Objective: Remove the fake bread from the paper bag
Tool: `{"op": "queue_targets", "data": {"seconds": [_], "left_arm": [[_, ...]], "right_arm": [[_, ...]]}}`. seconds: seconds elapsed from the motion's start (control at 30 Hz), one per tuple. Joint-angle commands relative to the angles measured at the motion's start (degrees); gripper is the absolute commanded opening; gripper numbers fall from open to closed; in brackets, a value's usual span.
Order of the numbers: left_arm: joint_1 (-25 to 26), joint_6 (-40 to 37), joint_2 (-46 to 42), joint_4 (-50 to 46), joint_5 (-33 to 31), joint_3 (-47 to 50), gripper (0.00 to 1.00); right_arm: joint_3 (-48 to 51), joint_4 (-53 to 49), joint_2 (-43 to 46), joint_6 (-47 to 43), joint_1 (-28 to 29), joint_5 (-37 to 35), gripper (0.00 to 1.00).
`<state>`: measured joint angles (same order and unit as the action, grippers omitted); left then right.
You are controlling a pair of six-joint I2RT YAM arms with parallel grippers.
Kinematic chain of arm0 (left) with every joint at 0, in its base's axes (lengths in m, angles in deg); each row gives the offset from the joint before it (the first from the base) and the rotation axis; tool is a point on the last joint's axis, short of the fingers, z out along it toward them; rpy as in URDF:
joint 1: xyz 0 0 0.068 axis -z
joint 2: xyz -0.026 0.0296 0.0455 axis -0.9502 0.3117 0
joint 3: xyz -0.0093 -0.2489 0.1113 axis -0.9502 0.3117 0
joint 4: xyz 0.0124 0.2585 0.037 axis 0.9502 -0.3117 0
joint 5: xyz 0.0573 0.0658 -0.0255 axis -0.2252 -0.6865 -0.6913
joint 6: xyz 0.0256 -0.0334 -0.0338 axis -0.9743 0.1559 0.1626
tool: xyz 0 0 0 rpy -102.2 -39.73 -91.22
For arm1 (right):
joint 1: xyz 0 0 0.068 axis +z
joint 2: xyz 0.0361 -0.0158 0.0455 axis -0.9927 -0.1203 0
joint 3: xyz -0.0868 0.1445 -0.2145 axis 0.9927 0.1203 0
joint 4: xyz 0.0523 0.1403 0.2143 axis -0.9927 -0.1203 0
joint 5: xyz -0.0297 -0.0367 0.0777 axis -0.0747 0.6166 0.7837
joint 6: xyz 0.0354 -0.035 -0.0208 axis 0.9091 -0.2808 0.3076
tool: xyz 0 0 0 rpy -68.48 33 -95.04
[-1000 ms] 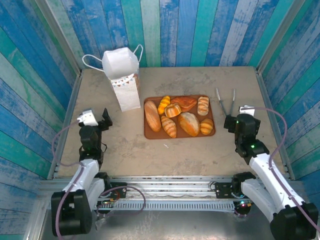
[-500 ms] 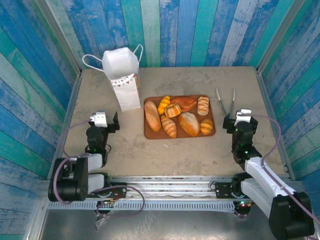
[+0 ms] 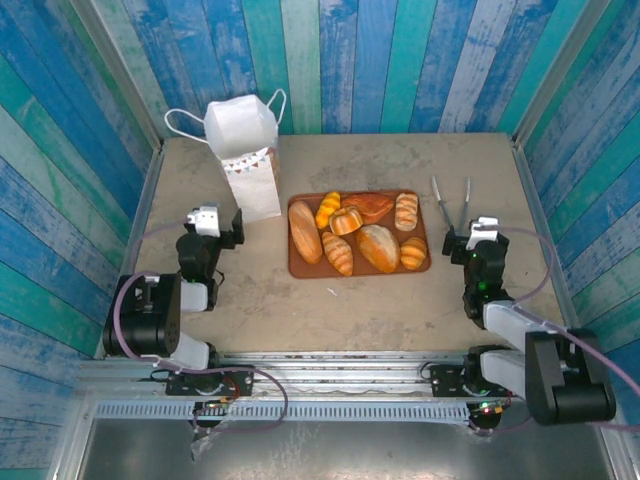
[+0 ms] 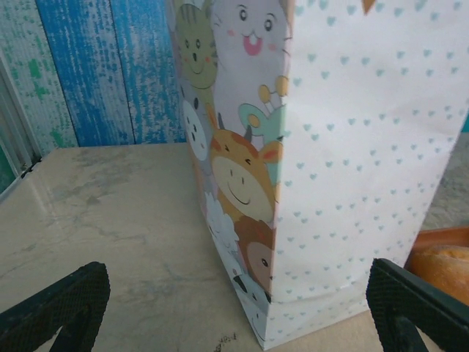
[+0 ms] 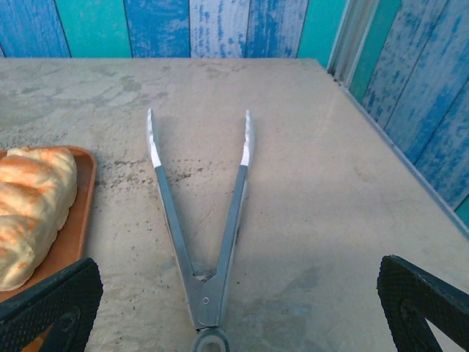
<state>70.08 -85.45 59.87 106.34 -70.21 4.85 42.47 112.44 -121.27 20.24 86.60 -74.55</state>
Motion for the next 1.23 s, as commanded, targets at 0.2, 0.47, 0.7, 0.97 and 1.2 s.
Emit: {"op": "queue_targets", "data": {"seconds": [0.2,0.47,0.7,0.97,1.2], "left_arm": [[0.22,0.53,1.19,-2.80,-2.00,-0.24,0.94],[0.27,0.51,1.28,-2.64,-1.98,-0.27,0.94],[0.27,0.51,1.30,-2.65,-1.95,-0.23,0.94],[0.27,0.51,1.32,-2.67,-2.12,-0.21,0.94],[0.27,0.51,1.25,-2.71,-2.05,-0.26,0.94]], "right_arm": [[-5.32,17.76,-19.33,0.14,-1.48,8.83,1.00],[-10.68,7.29,-19.48,-1.29,-1.31,10.40,1.00],[-10.99,6.50,-19.44,-1.55,-0.79,9.68,1.00],[-10.98,6.60,-19.46,-1.62,-0.76,9.58,1.00],[-10.99,6.57,-19.45,-1.58,-0.71,9.58,1.00]]}}
